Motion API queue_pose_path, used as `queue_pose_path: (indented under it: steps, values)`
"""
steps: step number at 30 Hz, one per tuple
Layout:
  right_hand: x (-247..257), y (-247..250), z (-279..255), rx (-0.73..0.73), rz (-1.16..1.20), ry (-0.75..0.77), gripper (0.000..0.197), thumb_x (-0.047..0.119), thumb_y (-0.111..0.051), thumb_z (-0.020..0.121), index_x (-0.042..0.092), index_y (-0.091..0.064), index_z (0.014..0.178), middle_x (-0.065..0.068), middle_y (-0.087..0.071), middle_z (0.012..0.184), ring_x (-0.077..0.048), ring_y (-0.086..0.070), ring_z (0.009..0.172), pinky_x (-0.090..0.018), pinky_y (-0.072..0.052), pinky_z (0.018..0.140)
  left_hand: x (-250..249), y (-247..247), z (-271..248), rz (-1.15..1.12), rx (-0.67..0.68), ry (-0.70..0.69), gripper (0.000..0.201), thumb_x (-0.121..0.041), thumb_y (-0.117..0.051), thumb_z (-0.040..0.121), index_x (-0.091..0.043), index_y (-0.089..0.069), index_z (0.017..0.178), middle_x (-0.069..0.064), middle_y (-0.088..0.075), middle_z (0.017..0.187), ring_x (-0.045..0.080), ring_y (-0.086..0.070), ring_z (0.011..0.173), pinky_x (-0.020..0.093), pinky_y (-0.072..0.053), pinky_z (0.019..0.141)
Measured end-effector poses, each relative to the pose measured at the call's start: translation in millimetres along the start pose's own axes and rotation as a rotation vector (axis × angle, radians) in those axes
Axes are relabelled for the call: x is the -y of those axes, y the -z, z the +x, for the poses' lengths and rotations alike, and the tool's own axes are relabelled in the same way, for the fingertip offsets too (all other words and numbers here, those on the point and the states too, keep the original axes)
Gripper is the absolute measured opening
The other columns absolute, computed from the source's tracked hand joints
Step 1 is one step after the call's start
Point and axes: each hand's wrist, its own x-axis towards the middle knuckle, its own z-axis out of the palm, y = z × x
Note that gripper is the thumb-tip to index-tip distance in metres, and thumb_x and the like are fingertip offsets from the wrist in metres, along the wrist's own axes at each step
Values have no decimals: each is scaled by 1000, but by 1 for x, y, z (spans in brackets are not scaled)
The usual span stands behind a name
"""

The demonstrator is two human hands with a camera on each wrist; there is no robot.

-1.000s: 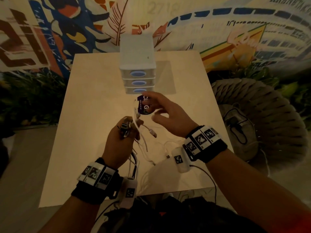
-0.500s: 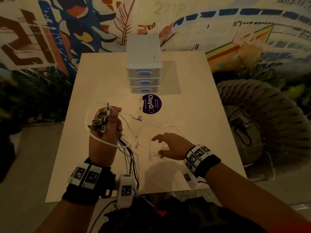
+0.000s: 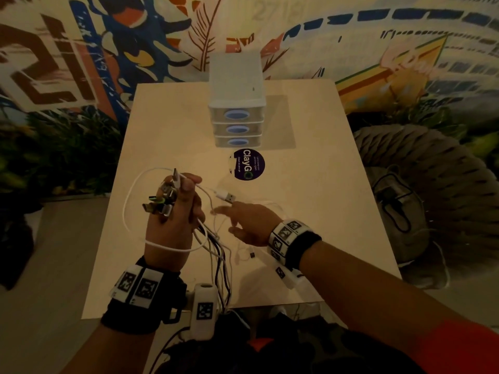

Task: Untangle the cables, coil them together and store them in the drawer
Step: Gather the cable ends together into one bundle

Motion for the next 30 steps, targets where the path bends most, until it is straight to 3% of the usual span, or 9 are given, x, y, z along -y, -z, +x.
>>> queue_pose_path:
  steps: [2,5,8,11,14,17,20,27,30]
  values:
    - [1,-1,12,114,-167,29,33,36,-55,100,33,-57,133,-1,-60,118,-24,-60,106,-38,-47,85,0,1,-1,19,19,-15,18,-38,-52,99,-29,-66,93,-10,-49,57,8,-46,52,35,-31,53]
    - [-8,11,21,111,-206,-62,30,41,-46,103,25,-68,118,-3,-63,114,-27,-61,105,-37,-45,83,-3,6,-3,32,7,-27,18,-31,-48,102,-23,-63,96,-9,-48,57,8,-45,52,32,-34,52]
    - [-19,36,15,-33,-37,-133,27,35,-46,104,22,-68,111,-2,-63,109,-25,-60,100,-38,-48,85,-4,14,-1,38,-26,-52,19,-27,-46,105,-24,-63,96,-9,-48,57,8,-45,51,28,-36,50]
    - [-31,61,-1,-241,161,-139,20,28,-45,105,19,-63,105,6,-61,94,-21,-60,87,-34,-44,75,-3,20,0,4,-61,-61,23,-26,-46,106,-30,-66,94,-10,-49,60,7,-44,52,25,-38,50]
    - [-40,85,-24,-393,293,-159,19,31,-40,107,18,-54,103,6,-62,82,-20,-63,72,-40,-50,71,-3,21,1,9,-75,-83,24,-25,-45,107,-29,-66,96,-10,-48,60,8,-44,52,25,-39,51]
    - [-52,102,-50,-581,355,-196,18,30,-35,109,22,-51,103,5,-67,81,-10,-67,71,-38,-53,74,-4,18,2,39,-69,-115,25,-25,-46,107,-32,-67,96,-10,-49,60,9,-44,52,27,-38,50]
    - [-67,108,-72,-712,416,-225,17,30,-36,109,21,-50,103,3,-70,87,-8,-71,75,-37,-55,73,-4,14,3,55,-81,-149,27,-23,-45,107,-33,-67,95,-10,-51,61,8,-44,51,32,-37,48]
    - [-109,69,-123,-658,469,-420,11,33,-53,102,36,-60,93,13,-74,95,-7,-72,87,-44,-57,82,-3,9,6,41,-108,-170,17,-36,-50,104,-32,-66,97,-8,-50,63,9,-43,51,28,-36,47]
    - [-112,41,-142,-475,438,-416,12,25,-65,96,37,-66,96,14,-74,97,-5,-69,92,-38,-57,87,-3,6,5,45,-96,-162,17,-35,-50,104,-29,-64,98,-7,-50,63,10,-43,51,27,-38,47]
